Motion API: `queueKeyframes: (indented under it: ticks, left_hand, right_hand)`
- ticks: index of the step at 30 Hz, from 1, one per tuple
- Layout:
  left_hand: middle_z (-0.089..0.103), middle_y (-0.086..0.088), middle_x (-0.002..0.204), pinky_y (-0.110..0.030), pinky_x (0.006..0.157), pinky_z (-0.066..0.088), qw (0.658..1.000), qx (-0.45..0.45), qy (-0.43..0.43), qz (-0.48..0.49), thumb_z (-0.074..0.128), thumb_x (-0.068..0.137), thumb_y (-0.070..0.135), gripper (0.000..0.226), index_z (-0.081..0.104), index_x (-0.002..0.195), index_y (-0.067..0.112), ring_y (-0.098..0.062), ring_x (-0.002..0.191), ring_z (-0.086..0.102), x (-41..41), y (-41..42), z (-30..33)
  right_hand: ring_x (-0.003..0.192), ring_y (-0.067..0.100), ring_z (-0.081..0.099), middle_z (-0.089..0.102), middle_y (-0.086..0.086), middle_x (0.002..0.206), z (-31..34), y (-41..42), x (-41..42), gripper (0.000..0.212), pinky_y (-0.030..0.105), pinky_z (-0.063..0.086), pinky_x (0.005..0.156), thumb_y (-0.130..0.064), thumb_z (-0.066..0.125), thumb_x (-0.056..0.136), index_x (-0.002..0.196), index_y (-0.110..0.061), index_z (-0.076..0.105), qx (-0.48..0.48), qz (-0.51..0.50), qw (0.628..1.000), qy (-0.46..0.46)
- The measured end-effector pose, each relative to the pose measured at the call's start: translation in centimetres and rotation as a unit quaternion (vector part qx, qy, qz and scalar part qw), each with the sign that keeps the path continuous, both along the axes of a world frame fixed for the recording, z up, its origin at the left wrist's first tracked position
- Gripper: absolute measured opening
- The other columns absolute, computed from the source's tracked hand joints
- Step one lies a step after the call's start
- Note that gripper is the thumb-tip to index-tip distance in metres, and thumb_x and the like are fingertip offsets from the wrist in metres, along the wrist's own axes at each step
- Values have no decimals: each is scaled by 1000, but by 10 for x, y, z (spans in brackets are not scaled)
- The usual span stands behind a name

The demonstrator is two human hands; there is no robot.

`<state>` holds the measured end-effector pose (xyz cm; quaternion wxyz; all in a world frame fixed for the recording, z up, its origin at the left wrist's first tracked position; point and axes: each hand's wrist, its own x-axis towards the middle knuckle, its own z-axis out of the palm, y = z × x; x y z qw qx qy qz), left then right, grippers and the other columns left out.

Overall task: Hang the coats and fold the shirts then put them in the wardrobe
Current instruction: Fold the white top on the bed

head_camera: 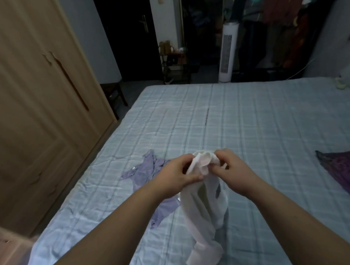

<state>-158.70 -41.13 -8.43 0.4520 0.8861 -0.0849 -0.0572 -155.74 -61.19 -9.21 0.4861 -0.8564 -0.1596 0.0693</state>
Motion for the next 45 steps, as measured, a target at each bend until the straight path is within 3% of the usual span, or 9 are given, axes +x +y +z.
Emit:
queueKeyframes:
  ticks: [5,9,13,19,23,28,31,35,45]
  left_hand:
    - [69,4,77,-30,64,44,991,3,-76,110,65,90,15,7,69,85,18,-5,70,58,-19,53,44]
    - [66,9,72,-25,63,43,979,-47,-118,162,54,91,4,26,71,80,21,-2,65,56,-38,94,99]
    - [72,2,87,-30,72,51,971,-13,-165,171,62,93,21,13,75,90,22,-10,78,63,-56,116,152]
    - [65,7,90,-33,71,48,946,98,-255,173,50,97,22,17,66,95,29,-16,88,59,-102,140,174]
    - [61,4,98,-39,76,48,922,83,-321,199,40,102,26,17,55,106,31,-21,90,57,-135,138,180]
    - [64,-1,94,-44,76,50,872,73,-425,232,38,97,24,19,52,109,29,-31,87,61,-162,130,177]
    - [66,-9,88,-43,70,48,852,142,-459,210,35,93,34,30,56,107,18,-36,81,63,-152,137,174]
    - [65,-12,81,-42,65,48,855,198,-449,170,24,91,51,52,57,107,14,-37,72,63,-118,136,160]
    - [66,-19,95,-40,70,40,934,271,-204,109,42,100,48,34,55,99,17,-38,90,61,64,72,7]
  right_hand:
    - [70,12,48,54,-3,78,31,-19,-27,16,34,40,67,-25,54,96,83,-16,53,92,-103,990,-16]
    - [72,9,50,54,-5,82,89,-24,-45,15,30,36,61,-28,49,101,90,-19,52,30,-165,977,-135]
    - [70,13,48,52,-3,78,135,-22,-60,15,32,34,59,-30,51,99,89,-20,48,0,-206,956,-210]
    - [67,19,51,56,2,73,178,-28,-115,32,34,38,59,-45,61,89,81,-18,46,-63,-261,927,-261]
    - [66,23,53,56,-2,69,201,-41,-157,42,36,42,61,-60,59,86,82,-20,49,-186,-299,878,-322]
    - [74,31,50,49,1,71,220,-57,-195,30,36,36,65,-44,42,91,82,-16,46,-184,-304,834,-422]
    - [79,41,53,53,19,86,215,-71,-196,22,43,38,68,-39,37,96,92,-18,43,-204,-326,805,-452]
    - [79,47,55,54,24,92,182,-83,-168,26,48,43,66,-39,40,101,98,-13,43,-235,-348,785,-456]
    - [89,42,57,57,22,96,20,-132,15,36,41,35,67,-52,40,100,92,-17,47,-323,-298,871,-221]
